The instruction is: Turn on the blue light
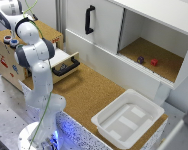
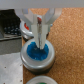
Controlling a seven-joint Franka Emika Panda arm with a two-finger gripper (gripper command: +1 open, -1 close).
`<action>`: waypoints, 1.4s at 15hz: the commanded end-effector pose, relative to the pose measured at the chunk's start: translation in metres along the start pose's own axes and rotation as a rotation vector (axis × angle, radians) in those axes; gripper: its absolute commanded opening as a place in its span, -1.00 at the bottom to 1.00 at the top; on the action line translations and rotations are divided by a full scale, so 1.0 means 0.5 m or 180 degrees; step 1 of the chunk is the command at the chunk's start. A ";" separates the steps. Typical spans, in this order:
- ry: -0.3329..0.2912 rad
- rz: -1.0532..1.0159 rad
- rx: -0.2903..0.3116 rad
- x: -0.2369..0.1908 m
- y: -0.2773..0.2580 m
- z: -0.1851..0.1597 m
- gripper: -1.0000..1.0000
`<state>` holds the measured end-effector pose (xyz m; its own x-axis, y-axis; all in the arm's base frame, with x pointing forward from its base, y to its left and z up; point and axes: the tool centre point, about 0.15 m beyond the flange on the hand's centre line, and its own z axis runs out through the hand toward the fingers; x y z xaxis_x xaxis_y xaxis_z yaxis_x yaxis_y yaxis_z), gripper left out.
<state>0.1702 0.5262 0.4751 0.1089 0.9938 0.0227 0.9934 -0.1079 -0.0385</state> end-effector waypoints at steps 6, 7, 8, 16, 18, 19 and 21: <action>-0.0025 0.0000 -0.0037 -0.020 0.008 0.005 -1.00; 0.0080 0.0039 -0.0134 -0.021 0.012 -0.037 -1.00; 0.0125 0.0056 -0.0250 -0.019 0.016 -0.089 -1.00; 0.0158 -0.0080 -0.0460 -0.040 0.057 -0.208 1.00; 0.0188 0.0056 -0.0551 -0.073 0.086 -0.209 1.00; 0.0207 0.0140 -0.0577 -0.088 0.103 -0.211 1.00; 0.0319 0.0342 -0.0637 -0.140 0.149 -0.217 1.00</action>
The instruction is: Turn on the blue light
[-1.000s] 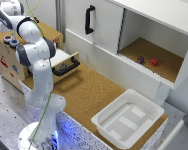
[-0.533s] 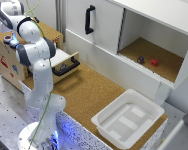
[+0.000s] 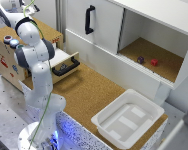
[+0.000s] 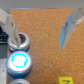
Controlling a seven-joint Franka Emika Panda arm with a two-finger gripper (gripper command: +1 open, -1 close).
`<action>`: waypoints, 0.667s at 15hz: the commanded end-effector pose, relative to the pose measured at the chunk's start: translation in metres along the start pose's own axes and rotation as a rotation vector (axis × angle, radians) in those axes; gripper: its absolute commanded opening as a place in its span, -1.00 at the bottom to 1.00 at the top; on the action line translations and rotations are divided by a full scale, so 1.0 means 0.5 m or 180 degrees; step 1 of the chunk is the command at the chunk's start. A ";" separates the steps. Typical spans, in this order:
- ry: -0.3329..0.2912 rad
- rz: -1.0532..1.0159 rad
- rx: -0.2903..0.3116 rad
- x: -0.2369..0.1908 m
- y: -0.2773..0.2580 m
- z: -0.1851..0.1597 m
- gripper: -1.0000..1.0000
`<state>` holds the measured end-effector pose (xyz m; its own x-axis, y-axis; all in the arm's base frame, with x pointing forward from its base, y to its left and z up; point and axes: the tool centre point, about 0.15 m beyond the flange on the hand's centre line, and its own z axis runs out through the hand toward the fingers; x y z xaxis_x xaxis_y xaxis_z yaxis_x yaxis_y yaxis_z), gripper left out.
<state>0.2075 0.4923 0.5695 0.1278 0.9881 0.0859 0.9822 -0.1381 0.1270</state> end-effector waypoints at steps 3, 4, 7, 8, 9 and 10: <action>0.0156 0.0562 -0.0160 -0.172 0.127 -0.014 1.00; 0.0130 0.0667 -0.0205 -0.214 0.139 -0.014 1.00; 0.0116 0.1013 -0.0224 -0.335 0.152 -0.010 1.00; 0.0109 0.1111 -0.0223 -0.375 0.150 -0.006 1.00; 0.0126 0.1192 -0.0188 -0.409 0.147 -0.001 1.00; 0.0110 0.1282 -0.0155 -0.450 0.145 0.008 1.00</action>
<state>0.2717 0.3639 0.5906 0.4313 0.9021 -0.0143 0.8903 -0.4230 0.1688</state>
